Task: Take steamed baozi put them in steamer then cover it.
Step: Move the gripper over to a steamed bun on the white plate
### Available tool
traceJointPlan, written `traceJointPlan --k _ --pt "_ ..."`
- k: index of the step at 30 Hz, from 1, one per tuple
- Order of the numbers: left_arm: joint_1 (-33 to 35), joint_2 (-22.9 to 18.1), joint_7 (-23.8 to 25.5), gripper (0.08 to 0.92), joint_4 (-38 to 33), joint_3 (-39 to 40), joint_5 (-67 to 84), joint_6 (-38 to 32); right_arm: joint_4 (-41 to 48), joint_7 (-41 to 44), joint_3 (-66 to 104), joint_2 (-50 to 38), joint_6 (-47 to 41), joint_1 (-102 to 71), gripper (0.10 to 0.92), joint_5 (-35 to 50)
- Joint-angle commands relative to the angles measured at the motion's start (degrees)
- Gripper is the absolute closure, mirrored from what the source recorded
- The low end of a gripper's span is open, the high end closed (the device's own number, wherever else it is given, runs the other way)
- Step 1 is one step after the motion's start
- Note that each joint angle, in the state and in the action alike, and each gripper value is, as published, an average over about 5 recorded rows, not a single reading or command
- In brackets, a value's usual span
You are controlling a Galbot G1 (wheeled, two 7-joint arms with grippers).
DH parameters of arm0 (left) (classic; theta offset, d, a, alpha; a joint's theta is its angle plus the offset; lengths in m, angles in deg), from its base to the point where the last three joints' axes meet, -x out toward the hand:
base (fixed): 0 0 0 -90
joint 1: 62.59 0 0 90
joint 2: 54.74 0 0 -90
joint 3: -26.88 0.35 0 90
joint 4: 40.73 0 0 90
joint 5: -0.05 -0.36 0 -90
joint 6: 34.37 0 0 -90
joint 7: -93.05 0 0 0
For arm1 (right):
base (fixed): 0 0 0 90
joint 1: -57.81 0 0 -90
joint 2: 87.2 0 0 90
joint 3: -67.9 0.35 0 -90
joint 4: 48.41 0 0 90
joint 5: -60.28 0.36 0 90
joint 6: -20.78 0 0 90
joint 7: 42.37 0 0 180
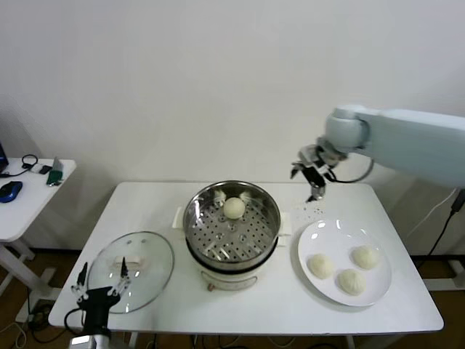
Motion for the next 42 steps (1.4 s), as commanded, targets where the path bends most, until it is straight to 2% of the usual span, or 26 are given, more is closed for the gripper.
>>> traceJointPlan --k 1,6,13,25,42 --pt "0.4 0.0 0.2 0.177 -0.5 0.0 0.0 1.2 -2.3 -2.9 -2.5 -8.9 -7.6 -4.3 0.203 3.3" --pt "0.8 -0.1 0.4 0.177 -0.7 -0.3 -0.3 1.3 -1.6 -0.7 1.9 -9.8 -6.0 -13.3 0.203 -1.6" --pt "1.0 -0.1 0.3 0.177 -0.1 -1.0 -0.2 0.9 -1.3 0.5 8.0 -8.0 -5.0 -23.0 0.203 -4.2" --pt "1.3 -0.4 0.1 0.177 0.9 -1.4 -0.1 0.1 4.6 0.1 12.8 -3.8 -4.7 -29.8 0.203 -6.9" --pt "1.3 -0.4 -0.1 0.177 1.2 -1.4 0.1 0.2 6.4 0.1 14.9 -1.8 -4.8 -32.4 0.206 -8.1"
